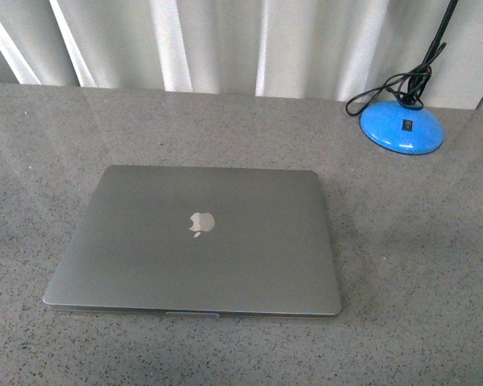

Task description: Close laptop

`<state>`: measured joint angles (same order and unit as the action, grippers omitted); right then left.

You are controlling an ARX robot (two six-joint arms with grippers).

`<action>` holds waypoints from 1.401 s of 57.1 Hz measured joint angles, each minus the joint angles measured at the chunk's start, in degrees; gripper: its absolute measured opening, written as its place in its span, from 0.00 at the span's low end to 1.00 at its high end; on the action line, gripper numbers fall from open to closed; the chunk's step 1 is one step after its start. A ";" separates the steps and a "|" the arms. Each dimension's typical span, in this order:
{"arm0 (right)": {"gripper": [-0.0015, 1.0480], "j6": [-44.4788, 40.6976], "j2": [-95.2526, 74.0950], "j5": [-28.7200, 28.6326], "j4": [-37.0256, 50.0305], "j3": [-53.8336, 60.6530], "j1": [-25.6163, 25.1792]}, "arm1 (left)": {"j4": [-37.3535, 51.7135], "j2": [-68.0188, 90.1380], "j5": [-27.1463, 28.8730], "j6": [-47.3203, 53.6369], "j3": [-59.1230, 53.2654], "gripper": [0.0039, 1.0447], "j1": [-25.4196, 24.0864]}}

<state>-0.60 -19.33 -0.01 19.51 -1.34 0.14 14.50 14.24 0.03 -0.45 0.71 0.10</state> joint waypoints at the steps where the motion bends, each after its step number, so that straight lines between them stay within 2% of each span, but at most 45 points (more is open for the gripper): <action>1: 0.01 0.00 0.46 0.00 -0.46 0.00 0.00 | -0.17 -0.17 0.00 0.00 0.00 0.03 0.00; 19: 0.01 0.00 6.19 0.00 -6.10 0.00 0.00 | -4.66 -4.61 0.00 0.00 0.04 0.03 0.00; 23: 0.01 0.02 7.67 0.02 -7.65 0.00 0.00 | -13.92 -12.26 0.04 0.02 0.09 0.03 0.00; 29: 0.01 0.02 9.53 0.02 -9.40 0.00 0.00 | -14.32 -13.99 0.00 0.02 0.09 0.03 0.00; 36: 0.01 0.04 17.44 0.11 -19.06 -0.02 -0.02 | -14.45 -14.03 0.00 0.02 0.09 0.03 0.00; 57: 0.02 0.02 19.10 0.11 -19.41 -0.02 -0.04 | -14.47 -14.05 0.00 0.02 0.09 0.03 0.00; 67: 0.29 0.04 19.10 0.11 -19.41 -0.02 -0.04 | -14.47 -14.05 0.00 0.02 0.09 0.29 0.00; 69: 0.34 0.04 19.10 0.11 -19.41 -0.02 -0.04 | -14.47 -14.05 0.00 0.02 0.09 0.36 0.00; 73: 0.53 0.04 19.10 0.11 -19.41 -0.02 -0.04 | -14.47 -14.05 0.00 0.02 0.09 0.53 0.00; 80: 0.71 0.04 19.10 0.11 -19.41 -0.02 -0.04 | -14.47 -14.05 0.00 0.02 0.09 0.74 0.00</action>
<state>-0.56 -0.23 0.10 0.10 -1.37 0.10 0.03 0.19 0.03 -0.43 0.80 0.10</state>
